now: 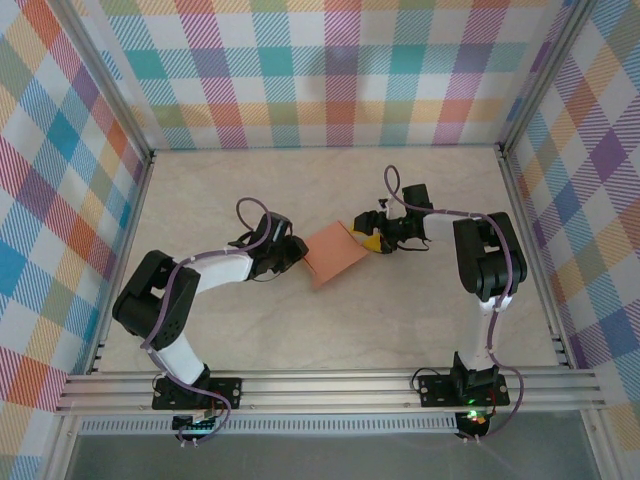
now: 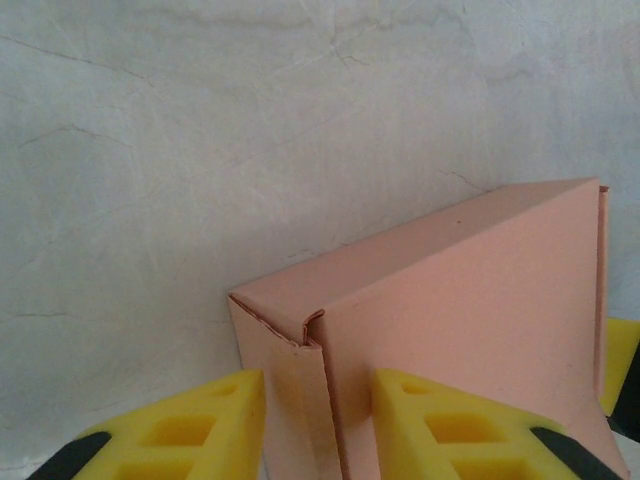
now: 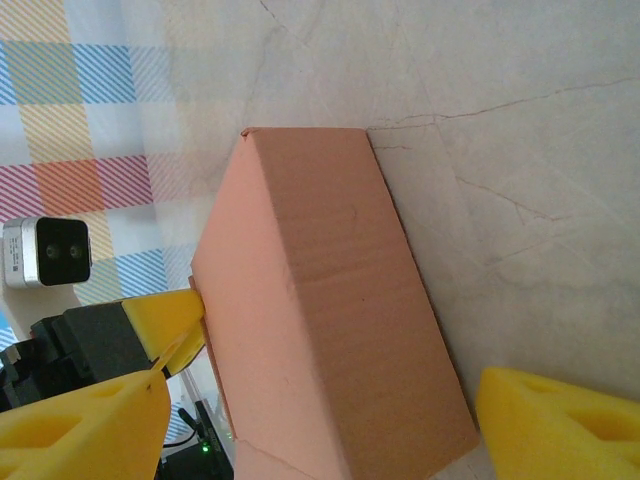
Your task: Fold the paper box
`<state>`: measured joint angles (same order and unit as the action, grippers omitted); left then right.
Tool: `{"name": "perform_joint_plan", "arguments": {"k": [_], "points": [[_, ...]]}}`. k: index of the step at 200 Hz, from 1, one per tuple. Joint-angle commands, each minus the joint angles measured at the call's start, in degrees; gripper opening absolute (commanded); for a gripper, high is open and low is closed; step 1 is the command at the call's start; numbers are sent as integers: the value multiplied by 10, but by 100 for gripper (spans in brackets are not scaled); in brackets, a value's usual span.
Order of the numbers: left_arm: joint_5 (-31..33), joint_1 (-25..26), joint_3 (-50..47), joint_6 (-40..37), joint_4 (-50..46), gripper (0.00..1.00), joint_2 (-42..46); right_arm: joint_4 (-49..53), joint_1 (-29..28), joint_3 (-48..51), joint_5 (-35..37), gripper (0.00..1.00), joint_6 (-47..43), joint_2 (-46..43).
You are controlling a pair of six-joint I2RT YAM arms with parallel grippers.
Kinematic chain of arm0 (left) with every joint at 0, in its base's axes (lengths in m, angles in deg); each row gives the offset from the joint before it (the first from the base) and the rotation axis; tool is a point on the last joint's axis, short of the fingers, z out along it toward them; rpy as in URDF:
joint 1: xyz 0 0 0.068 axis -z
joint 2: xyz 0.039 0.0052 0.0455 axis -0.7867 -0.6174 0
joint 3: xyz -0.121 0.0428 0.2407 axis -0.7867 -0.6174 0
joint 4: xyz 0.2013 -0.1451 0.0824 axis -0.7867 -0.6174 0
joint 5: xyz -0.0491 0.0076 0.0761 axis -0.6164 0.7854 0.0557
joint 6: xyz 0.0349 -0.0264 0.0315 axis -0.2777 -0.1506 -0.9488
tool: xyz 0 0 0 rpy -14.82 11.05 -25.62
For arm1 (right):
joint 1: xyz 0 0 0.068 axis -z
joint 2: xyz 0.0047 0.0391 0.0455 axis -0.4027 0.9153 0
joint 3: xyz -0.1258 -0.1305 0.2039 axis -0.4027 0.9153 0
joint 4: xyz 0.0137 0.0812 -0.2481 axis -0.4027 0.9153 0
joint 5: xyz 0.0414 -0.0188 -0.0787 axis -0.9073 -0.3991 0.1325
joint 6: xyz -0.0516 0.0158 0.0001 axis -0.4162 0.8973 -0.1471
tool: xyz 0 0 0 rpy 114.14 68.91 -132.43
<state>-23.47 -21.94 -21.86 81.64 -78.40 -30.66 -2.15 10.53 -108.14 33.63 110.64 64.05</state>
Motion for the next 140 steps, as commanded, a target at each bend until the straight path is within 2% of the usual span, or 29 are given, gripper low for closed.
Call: {"name": "perform_joint_plan", "arguments": {"k": [1, 57, 140], "points": [[-4, 3, -30, -1, -15, 32, 7, -24, -5, 4, -24, 80, 10, 6], [-33, -10, -115, 0, 83, 25, 37, -33, -5, 11, -48, 80, 20, 12], [-62, -32, -197, 2, 173, 25, 48, 14, -40, 9, -51, 81, -4, 5]]}}
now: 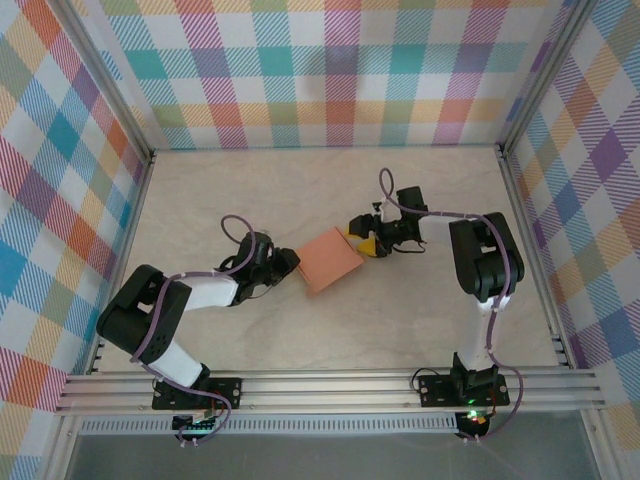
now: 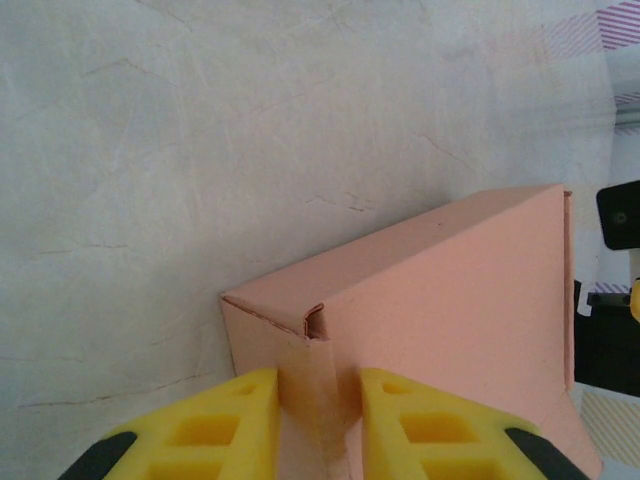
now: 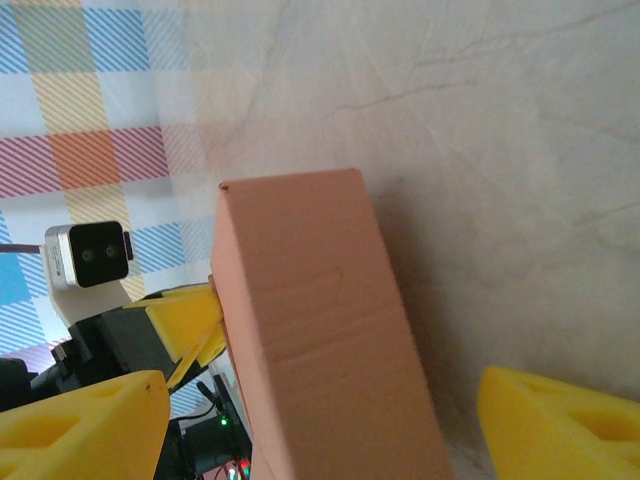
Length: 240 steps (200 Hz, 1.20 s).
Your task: Fold the paper box
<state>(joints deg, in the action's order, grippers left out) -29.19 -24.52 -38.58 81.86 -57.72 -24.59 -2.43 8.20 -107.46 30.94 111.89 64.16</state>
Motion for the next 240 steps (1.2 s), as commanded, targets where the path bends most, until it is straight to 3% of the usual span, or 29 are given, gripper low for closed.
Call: {"name": "perform_joint_plan", "arguments": {"k": [1, 61, 90, 144, 162, 171, 206, 211, 240], "points": [[-5, -6, -31, 0, -33, 25, -12, 17, -17, 3, -25, 81, -17, 4], [-11, -10, -46, 5, -3, 25, -30, -40, -24, 21, -86, 78, 24, 3], [-16, -10, -39, 2, -6, 26, -31, -54, -24, 28, -91, 63, 34, -5], [-6, -10, -16, -23, -52, 30, -3, -59, -23, 31, -92, 48, 50, -11], [6, -10, -8, -40, -72, 37, 14, -61, -21, 31, -94, 44, 55, -15], [16, -10, -5, -55, -79, 45, 27, -65, -19, 33, -95, 43, 59, -19], [98, -8, 24, -164, -143, 89, 114, -76, -5, 49, -96, 41, 73, -48], [114, -7, 28, -187, -153, 99, 128, -76, -2, 52, -95, 41, 72, -54], [188, -7, 55, -316, -188, 100, 201, -81, 20, 72, -90, 38, 78, -83]]}}
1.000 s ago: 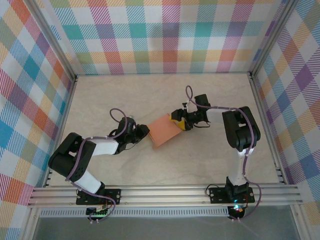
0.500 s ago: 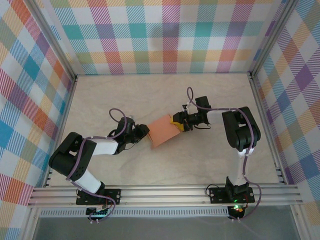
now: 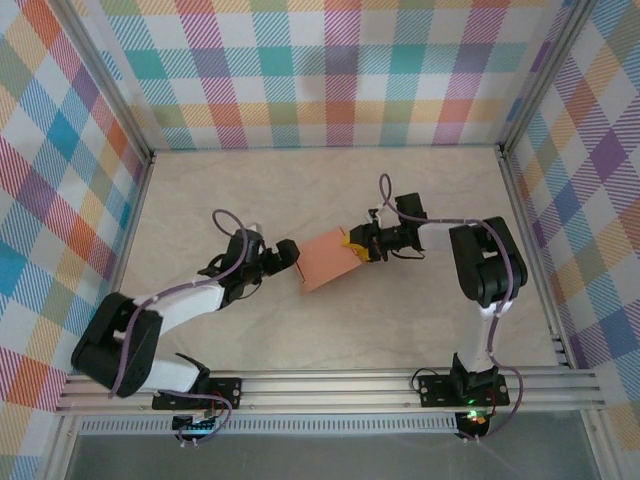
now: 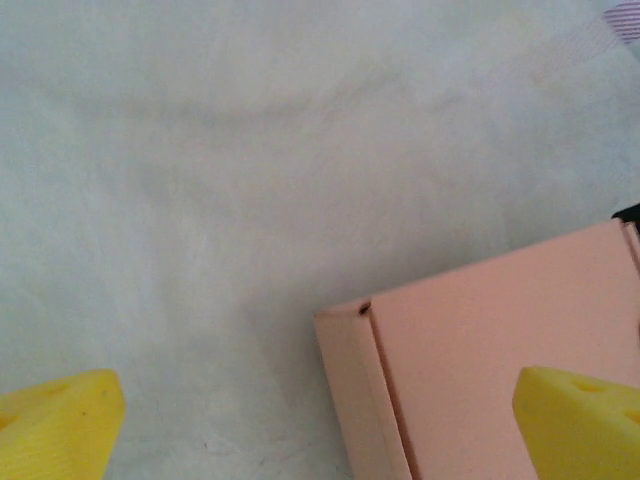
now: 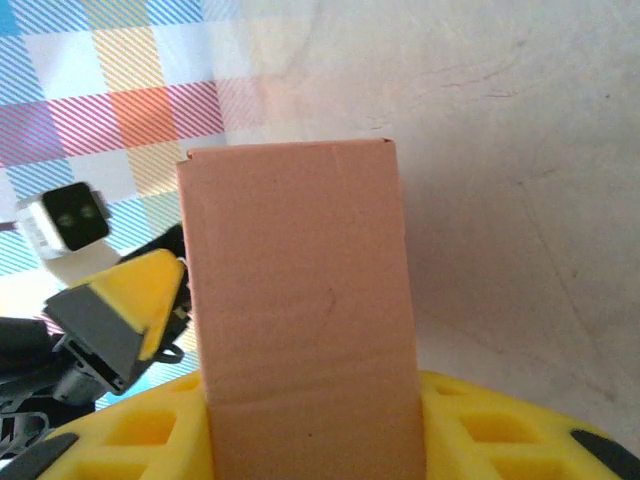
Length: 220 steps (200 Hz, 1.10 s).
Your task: Fold the paper box
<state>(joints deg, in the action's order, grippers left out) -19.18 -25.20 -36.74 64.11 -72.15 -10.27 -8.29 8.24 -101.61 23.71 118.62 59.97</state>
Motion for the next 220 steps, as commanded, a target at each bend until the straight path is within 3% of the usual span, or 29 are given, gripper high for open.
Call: {"name": "perform_joint_plan", "arguments": {"k": [1, 19, 41, 56, 92, 131, 164, 194, 220], "points": [[91, 0, 37, -143, -44, 100, 60, -23, 21, 14, -18, 38, 11, -42], [106, -1, 48, -244, -29, 100, 83, -41, 38, 26, -30, 38, 27, -60], [50, 1, 44, -387, 23, 100, 96, -59, 60, 35, -50, 37, 46, -78], [47, 14, 48, -479, 36, 100, 94, -67, 75, 40, -63, 37, 56, -89], [133, 102, 18, -734, 130, 100, 72, -87, 108, 53, -72, 37, 90, -119], [192, 200, -29, -942, 224, 100, 54, -112, 127, 64, -70, 37, 128, -134], [243, 246, -58, -1052, 334, 100, 2, -153, 130, 80, -72, 37, 163, -141], [278, 270, -61, -1178, 503, 100, -111, -195, 130, 96, -73, 37, 193, -144], [284, 274, -37, -1225, 609, 100, -196, -224, 128, 107, -76, 36, 210, -145]]}}
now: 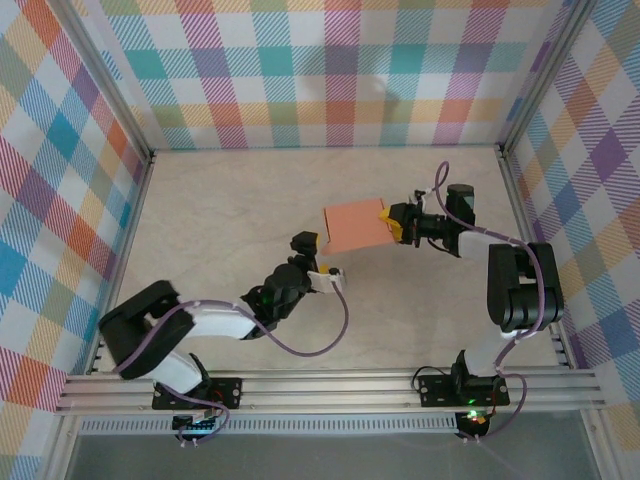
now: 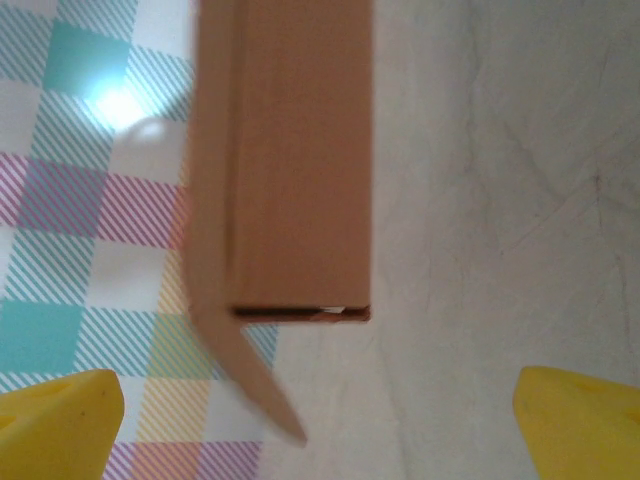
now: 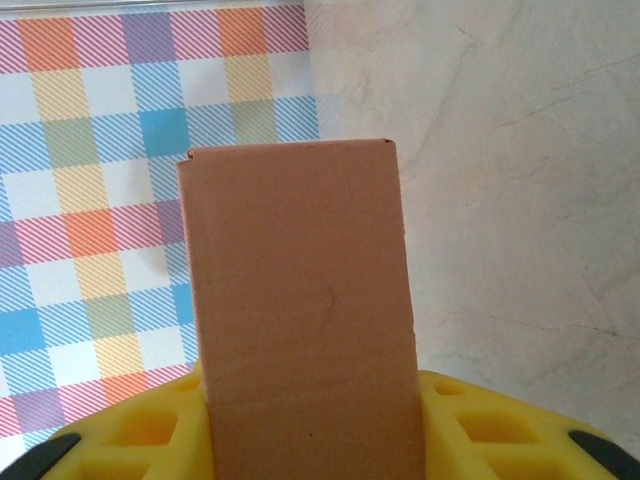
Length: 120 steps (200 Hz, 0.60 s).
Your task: Fold the paper box
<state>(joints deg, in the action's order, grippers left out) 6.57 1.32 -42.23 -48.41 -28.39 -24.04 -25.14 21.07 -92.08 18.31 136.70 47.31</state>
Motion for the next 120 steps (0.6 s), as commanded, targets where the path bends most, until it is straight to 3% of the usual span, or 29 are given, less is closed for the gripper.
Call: {"name": "perform_joint_plan", "arguments": {"k": [1, 61, 120], "points": [[27, 9, 20, -101, 176, 100, -61, -56, 0, 12, -22, 36, 29, -18], [27, 10, 70, -100, 226, 90, -128, -59, -10, 19, -24, 36, 31, -28], [49, 10, 73, -81, 214, 66, -121, -60, -12, 21, -21, 36, 35, -32]]}}
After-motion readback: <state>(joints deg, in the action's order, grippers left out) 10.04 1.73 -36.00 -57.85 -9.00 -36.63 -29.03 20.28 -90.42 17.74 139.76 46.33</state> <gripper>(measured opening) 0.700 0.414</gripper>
